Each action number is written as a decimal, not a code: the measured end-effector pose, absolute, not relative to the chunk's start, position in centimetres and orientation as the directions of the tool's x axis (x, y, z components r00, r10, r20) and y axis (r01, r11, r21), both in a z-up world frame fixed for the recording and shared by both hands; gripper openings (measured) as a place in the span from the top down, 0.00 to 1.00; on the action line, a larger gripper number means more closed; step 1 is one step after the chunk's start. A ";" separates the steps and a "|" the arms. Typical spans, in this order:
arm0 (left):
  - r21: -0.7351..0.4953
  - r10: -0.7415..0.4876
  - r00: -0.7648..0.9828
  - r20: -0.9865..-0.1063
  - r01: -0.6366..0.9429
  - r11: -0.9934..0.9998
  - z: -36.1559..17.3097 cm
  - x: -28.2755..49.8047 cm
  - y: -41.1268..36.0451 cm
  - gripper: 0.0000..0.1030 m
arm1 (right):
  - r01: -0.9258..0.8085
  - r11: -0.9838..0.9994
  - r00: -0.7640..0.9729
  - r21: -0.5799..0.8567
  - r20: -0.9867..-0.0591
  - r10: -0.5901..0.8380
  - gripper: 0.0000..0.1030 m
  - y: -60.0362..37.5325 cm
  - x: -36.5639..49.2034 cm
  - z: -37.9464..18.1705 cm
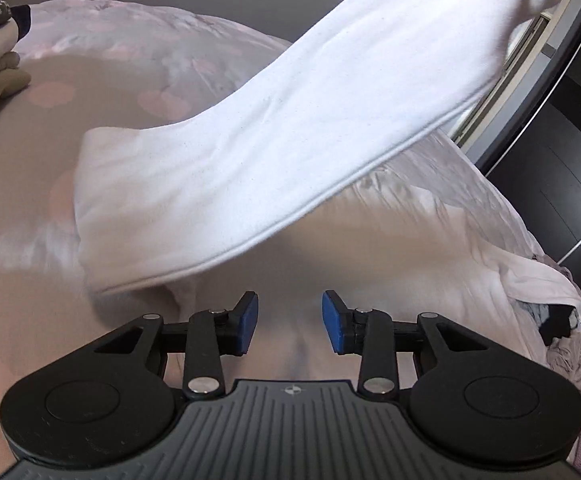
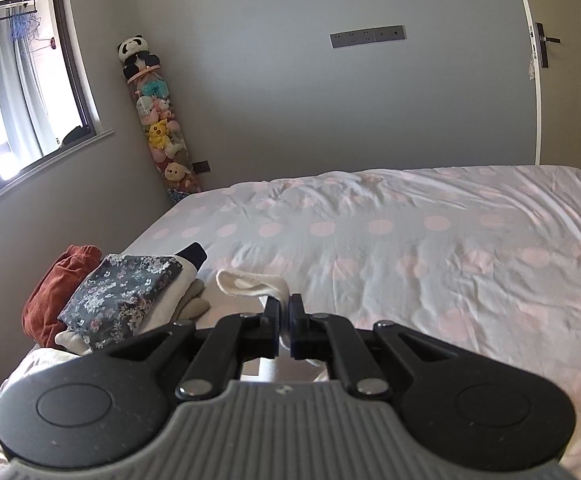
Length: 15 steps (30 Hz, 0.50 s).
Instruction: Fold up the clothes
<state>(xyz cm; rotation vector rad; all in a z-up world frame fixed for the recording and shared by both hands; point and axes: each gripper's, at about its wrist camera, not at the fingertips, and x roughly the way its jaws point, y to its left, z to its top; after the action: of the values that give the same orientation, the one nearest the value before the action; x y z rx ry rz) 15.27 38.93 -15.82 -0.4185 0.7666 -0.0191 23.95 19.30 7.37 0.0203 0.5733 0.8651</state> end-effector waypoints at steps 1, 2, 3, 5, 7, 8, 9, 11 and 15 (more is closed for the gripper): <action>-0.359 -0.143 0.727 -0.671 -0.150 0.921 -16.1 15.8 39.1 0.70 | -0.709 0.661 0.513 0.244 -0.464 0.722 0.95 19.1 24.2 7.5; -0.348 -0.125 0.723 -0.679 -0.168 0.922 -16.4 16.2 39.3 0.71 | -0.706 0.665 0.519 0.244 -0.461 0.720 0.95 18.7 24.4 7.6; -0.335 -0.104 0.718 -0.688 -0.187 0.924 -16.8 16.6 39.6 0.74 | -0.700 0.672 0.528 0.241 -0.459 0.714 0.95 18.3 24.7 7.6; -0.287 -0.055 0.704 -0.708 -0.217 0.933 -17.3 16.9 40.1 0.74 | -0.680 0.695 0.554 0.234 -0.458 0.695 0.95 17.0 25.5 7.4; -0.243 -0.006 0.689 -0.724 -0.247 0.938 -17.8 16.7 40.6 0.75 | -0.653 0.722 0.582 0.227 -0.459 0.671 0.95 15.5 26.4 7.0; -0.233 0.014 0.680 -0.733 -0.271 0.934 -18.2 16.5 40.9 0.76 | -0.634 0.740 0.598 0.225 -0.465 0.653 0.95 14.5 27.0 6.6; -0.234 0.024 0.675 -0.737 -0.289 0.928 -18.5 16.3 41.3 0.79 | -0.613 0.758 0.613 0.223 -0.472 0.634 0.95 13.4 27.7 6.1; -0.255 0.021 0.682 -0.731 -0.302 0.919 -18.8 15.9 42.0 0.84 | -0.555 0.799 0.637 0.233 -0.498 0.588 0.95 11.0 29.0 4.4; -0.247 0.033 0.680 -0.732 -0.310 0.918 -18.9 15.8 41.9 0.86 | -0.421 0.874 0.664 0.242 -0.574 0.479 0.95 6.2 31.2 -0.1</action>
<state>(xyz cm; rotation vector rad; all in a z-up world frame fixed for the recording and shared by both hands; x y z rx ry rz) 15.77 41.93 -18.88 -0.3693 0.8034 0.1977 31.19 6.24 -0.07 0.0910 0.6738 0.5092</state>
